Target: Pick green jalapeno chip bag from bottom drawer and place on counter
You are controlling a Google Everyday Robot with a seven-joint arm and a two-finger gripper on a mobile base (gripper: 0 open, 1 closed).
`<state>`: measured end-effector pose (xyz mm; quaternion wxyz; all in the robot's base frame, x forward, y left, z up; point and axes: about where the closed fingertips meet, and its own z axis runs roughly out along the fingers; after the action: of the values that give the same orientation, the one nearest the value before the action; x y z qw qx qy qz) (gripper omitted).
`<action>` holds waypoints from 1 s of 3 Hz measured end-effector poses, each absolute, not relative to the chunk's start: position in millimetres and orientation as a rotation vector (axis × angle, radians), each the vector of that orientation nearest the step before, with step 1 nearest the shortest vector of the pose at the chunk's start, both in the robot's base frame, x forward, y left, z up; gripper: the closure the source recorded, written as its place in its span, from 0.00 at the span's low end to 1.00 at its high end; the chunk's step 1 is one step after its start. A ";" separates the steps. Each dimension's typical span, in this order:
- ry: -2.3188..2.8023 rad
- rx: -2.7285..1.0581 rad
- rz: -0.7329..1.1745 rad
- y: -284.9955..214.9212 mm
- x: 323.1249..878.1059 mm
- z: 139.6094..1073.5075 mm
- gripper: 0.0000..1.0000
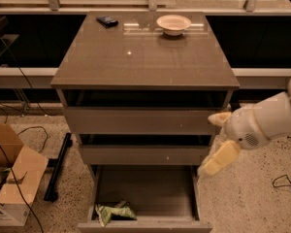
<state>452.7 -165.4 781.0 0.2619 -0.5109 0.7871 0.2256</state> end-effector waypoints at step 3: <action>2.011 -1.310 1.019 -29.8 468.4 628.4 0.00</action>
Offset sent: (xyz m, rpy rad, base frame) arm 0.0222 0.1619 -0.1807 0.3007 0.1830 0.1148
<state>468.4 -29.8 628.4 0.2641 -0.4847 0.7438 0.3769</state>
